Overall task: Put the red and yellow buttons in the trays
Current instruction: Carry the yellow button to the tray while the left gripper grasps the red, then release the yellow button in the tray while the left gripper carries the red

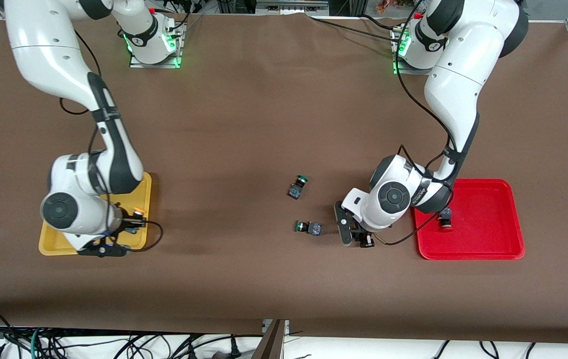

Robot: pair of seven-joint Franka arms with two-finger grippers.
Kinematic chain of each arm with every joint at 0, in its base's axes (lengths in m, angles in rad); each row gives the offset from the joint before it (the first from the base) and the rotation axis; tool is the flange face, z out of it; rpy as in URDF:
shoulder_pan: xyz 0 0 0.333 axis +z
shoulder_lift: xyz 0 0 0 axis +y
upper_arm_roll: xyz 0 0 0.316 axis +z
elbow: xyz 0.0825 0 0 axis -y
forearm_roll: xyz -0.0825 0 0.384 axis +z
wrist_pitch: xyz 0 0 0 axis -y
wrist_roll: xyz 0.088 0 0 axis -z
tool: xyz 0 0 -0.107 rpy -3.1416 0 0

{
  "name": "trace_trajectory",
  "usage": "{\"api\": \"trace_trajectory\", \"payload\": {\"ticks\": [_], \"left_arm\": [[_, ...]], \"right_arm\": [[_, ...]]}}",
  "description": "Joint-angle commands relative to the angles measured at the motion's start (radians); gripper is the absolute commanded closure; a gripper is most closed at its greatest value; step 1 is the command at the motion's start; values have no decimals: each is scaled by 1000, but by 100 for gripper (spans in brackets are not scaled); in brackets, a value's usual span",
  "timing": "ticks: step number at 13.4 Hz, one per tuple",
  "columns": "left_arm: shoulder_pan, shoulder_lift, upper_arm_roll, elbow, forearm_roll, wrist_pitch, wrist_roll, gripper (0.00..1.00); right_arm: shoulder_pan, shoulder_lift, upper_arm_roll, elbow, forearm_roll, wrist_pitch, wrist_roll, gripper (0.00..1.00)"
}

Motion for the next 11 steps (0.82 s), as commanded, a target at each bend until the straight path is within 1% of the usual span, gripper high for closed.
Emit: {"api": "trace_trajectory", "payload": {"ticks": [1,2,5,6,8,10,11], "left_arm": [[-10,15,7,37,25,-5,7,68],[-7,9,7,38,23,-8,8,71],[23,-45,5,40,23,-35,10,72],[40,-69,4,41,20,-82,13,72],[114,-114,-7,34,18,-155,37,72],[170,-151,-5,27,14,-217,126,72],[215,-166,-8,27,14,-247,175,72]], "right_arm": [[-56,-42,15,-64,3,9,-129,100],[-73,-41,15,-78,3,20,-152,100],[-109,-38,15,-139,4,95,-224,100],[-121,-38,15,-159,4,124,-238,100],[-132,-34,19,-181,7,149,-253,100],[-132,-34,19,-187,47,149,-253,100],[-132,-33,19,-185,55,149,-253,71]]}}
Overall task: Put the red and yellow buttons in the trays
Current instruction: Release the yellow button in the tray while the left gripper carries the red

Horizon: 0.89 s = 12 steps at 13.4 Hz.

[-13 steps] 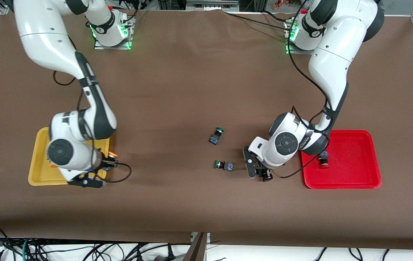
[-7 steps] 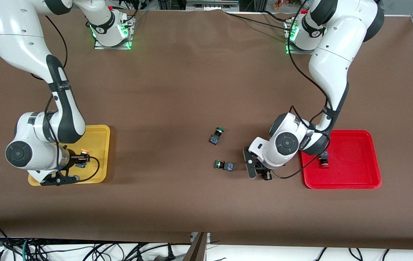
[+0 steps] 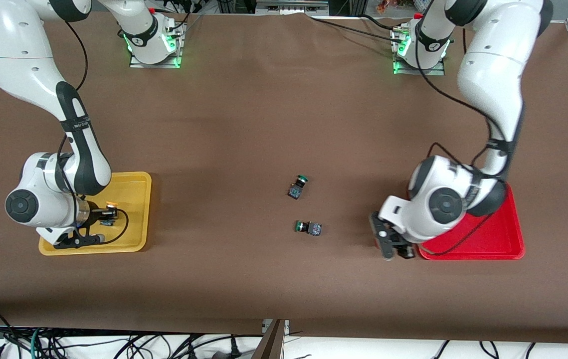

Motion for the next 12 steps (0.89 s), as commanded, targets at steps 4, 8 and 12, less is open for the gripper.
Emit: {"api": "trace_trajectory", "payload": {"ticks": [4,8,12], "left_arm": [[237,-75,-17,-35,11,-89,304,72],[398,-67,-15,-64,-41,-81,310,88],[423,-69,-6,-119,-45,-84,22,88]], "right_arm": [[-11,-58,19,1,29,-18,-38,0],[-7,-144,23,64,28,-175,-61,0],[10,-199,23,214,23,-445,-61,0]]}}
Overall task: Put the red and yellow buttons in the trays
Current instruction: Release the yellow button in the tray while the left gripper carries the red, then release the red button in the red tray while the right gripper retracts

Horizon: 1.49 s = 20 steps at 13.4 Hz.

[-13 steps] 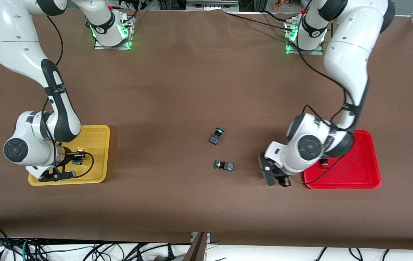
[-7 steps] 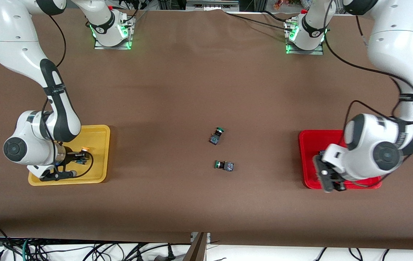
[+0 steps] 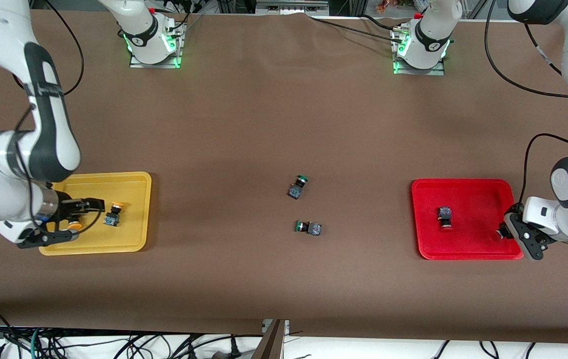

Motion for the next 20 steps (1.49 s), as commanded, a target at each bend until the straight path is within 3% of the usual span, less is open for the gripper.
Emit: {"api": "trace_trajectory", "payload": {"ticks": [1,2,5,9,13,14,15,20], "left_arm": [[-12,-28,-5,-72,-5,-1,-235,90],[-11,-34,-7,-94,-6,-3,-366,99],[-21,-79,-8,-174,18,-3,-740,100],[-40,-73,-10,-201,99,28,-1197,100],[-34,-50,-10,-241,135,133,-1291,100],[-32,-50,-10,-240,136,135,-1278,67],[-31,-50,-8,-238,136,137,-1239,1],[-31,-71,-12,-226,135,126,-1205,0]], "right_arm": [[4,-25,3,96,12,-164,-18,0],[4,-38,3,121,13,-210,-18,0],[4,-127,1,129,16,-316,-5,0],[9,-218,4,123,10,-382,-2,0],[39,-331,7,97,-11,-405,-14,0],[38,-357,7,88,-8,-404,-16,0],[38,-383,7,72,-7,-404,-16,0],[38,-508,21,-62,-4,-424,1,0]]}}
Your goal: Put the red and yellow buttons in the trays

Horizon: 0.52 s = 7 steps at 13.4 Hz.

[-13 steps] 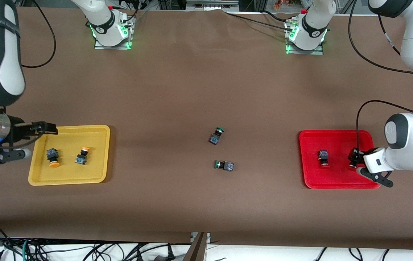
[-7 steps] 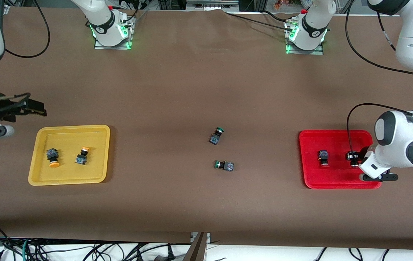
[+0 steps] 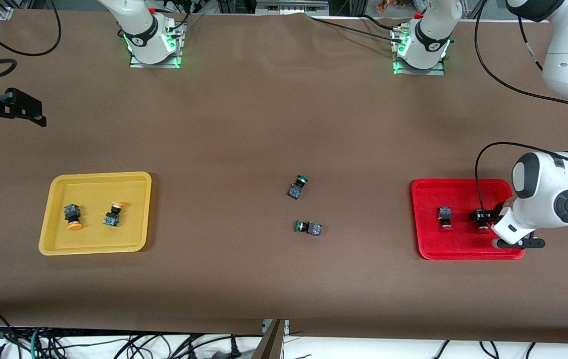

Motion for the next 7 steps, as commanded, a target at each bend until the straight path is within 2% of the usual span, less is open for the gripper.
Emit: {"api": "trace_trajectory", "payload": {"ticks": [1,4,7], "left_arm": [[4,-43,-7,-7,27,-6,11,0],[3,-159,-11,-7,7,-83,14,0],[4,-299,-51,-8,-50,-183,17,0]], "right_arm": [[-4,-78,17,-102,-1,-2,5,0],[-4,-78,23,-102,0,-47,144,0],[-3,-69,30,-96,-1,-54,141,0]]}}
